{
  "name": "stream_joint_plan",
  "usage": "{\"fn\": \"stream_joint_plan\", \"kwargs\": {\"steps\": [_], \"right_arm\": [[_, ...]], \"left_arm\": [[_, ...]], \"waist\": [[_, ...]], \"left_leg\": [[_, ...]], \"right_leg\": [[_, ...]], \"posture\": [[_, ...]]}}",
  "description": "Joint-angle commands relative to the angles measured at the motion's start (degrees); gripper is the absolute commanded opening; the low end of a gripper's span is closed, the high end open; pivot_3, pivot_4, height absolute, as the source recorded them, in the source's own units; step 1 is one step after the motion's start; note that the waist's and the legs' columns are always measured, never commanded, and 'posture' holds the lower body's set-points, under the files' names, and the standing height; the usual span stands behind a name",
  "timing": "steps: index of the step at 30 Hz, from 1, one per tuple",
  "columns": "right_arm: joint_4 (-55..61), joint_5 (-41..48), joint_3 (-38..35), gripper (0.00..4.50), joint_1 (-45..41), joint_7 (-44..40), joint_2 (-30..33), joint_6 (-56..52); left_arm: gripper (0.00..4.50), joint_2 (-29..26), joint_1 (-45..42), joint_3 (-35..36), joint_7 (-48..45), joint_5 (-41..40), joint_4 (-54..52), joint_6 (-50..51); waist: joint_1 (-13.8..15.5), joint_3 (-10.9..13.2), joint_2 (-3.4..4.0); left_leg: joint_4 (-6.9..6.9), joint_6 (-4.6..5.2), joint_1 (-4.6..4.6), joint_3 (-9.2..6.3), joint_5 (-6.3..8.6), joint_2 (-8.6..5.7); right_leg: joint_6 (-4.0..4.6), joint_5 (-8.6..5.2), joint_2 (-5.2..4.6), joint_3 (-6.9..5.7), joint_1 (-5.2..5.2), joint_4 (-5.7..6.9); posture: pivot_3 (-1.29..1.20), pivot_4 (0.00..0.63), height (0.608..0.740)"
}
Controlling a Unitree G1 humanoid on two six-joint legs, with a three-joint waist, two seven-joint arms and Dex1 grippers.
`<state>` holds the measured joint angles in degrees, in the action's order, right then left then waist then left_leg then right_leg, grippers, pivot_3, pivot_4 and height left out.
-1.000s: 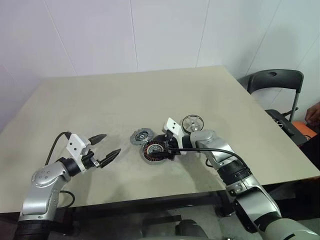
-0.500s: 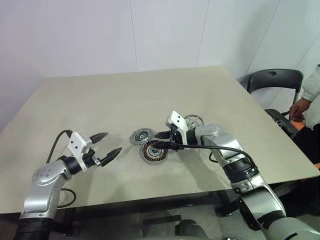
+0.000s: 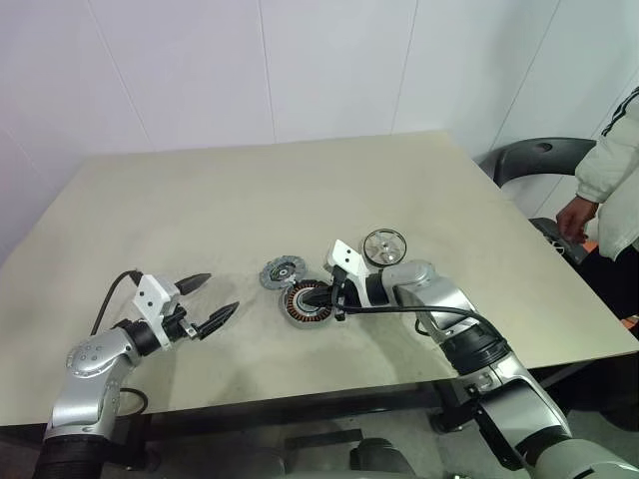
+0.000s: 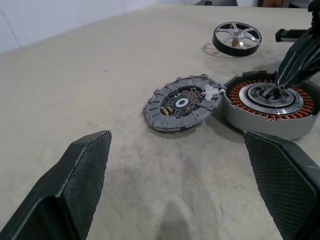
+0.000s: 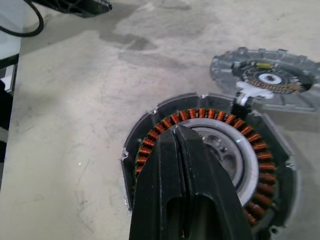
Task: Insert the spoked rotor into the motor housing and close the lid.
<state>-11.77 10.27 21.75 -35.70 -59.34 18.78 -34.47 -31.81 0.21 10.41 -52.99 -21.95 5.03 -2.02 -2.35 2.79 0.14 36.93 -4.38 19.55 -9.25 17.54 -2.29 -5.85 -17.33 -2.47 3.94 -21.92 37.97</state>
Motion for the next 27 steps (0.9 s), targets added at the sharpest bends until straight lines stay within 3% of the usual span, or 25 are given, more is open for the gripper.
{"fn": "stream_joint_plan", "kwargs": {"steps": [1, 10, 27], "right_arm": [[-0.9, -0.7, -0.2, 0.04, -1.0, 0.8, -0.6, 1.4], [-5.9, -0.4, -3.2, 0.04, -2.1, 3.0, -1.3, 2.8], [-4.3, 2.6, -6.1, 0.04, -1.6, 3.4, -3.1, 0.9]], "left_arm": [[4.50, -0.2, -0.8, 0.6, -0.3, -0.2, -0.6, -1.5], [4.50, -0.4, -0.8, 0.4, 1.0, -0.6, -4.0, 0.9], [4.50, -0.4, -0.9, 0.4, 2.3, -0.8, -8.0, 4.5]], "waist": [[0.0, 0.0, 0.00], [0.0, 0.0, 0.00], [0.0, 0.0, 0.01]], "left_leg": [[0.00, 0.00, 0.00, 0.00, 0.00, 0.00], [0.01, 0.00, -0.01, 0.00, 0.00, 0.00], [-0.03, 0.00, 0.01, 0.00, 0.00, 0.00]], "right_leg": [[0.00, 0.00, 0.00, 0.00, 0.00, 0.00], [0.00, 0.00, 0.00, 0.00, 0.01, 0.00], [0.00, 0.00, 0.01, 0.01, -0.03, 0.01]], "posture": [[0.00, 0.000, 0.740], [0.00, 0.000, 0.740], [0.00, 0.000, 0.740]]}}
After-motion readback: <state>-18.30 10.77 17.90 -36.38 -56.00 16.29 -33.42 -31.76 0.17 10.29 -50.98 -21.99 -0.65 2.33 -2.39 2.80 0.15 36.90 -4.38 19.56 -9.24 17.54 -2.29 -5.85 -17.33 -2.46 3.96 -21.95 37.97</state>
